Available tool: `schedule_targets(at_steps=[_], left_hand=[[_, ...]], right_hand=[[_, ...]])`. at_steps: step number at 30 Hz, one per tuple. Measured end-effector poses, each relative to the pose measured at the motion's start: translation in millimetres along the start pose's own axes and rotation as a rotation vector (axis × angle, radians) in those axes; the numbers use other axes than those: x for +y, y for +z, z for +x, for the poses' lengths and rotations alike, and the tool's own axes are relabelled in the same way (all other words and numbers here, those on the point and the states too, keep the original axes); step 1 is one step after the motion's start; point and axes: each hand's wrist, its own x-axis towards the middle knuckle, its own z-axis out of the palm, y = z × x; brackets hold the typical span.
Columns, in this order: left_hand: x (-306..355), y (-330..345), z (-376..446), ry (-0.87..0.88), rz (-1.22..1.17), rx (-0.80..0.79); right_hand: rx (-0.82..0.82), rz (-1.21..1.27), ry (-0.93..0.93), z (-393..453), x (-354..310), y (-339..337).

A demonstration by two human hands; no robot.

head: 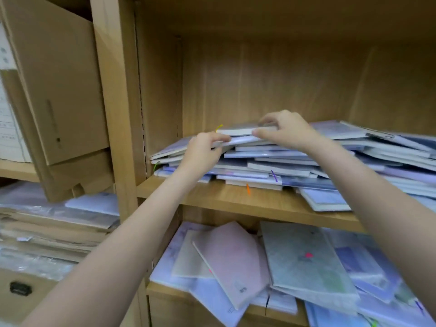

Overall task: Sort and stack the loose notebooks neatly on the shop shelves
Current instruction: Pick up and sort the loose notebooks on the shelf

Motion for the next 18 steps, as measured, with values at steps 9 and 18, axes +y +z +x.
schedule_targets(at_steps=[9, 18], left_hand=[[-60.8, 28.4, -112.3, 0.045, -0.095, 0.252], [-145.9, 87.2, -207.3, -0.374, 0.04, -0.037]], right_hand=[[0.622, 0.056, -0.33, -97.3, 7.3, 69.9], [-0.357, 0.057, -0.029, -183.0, 41.0, 259.2]])
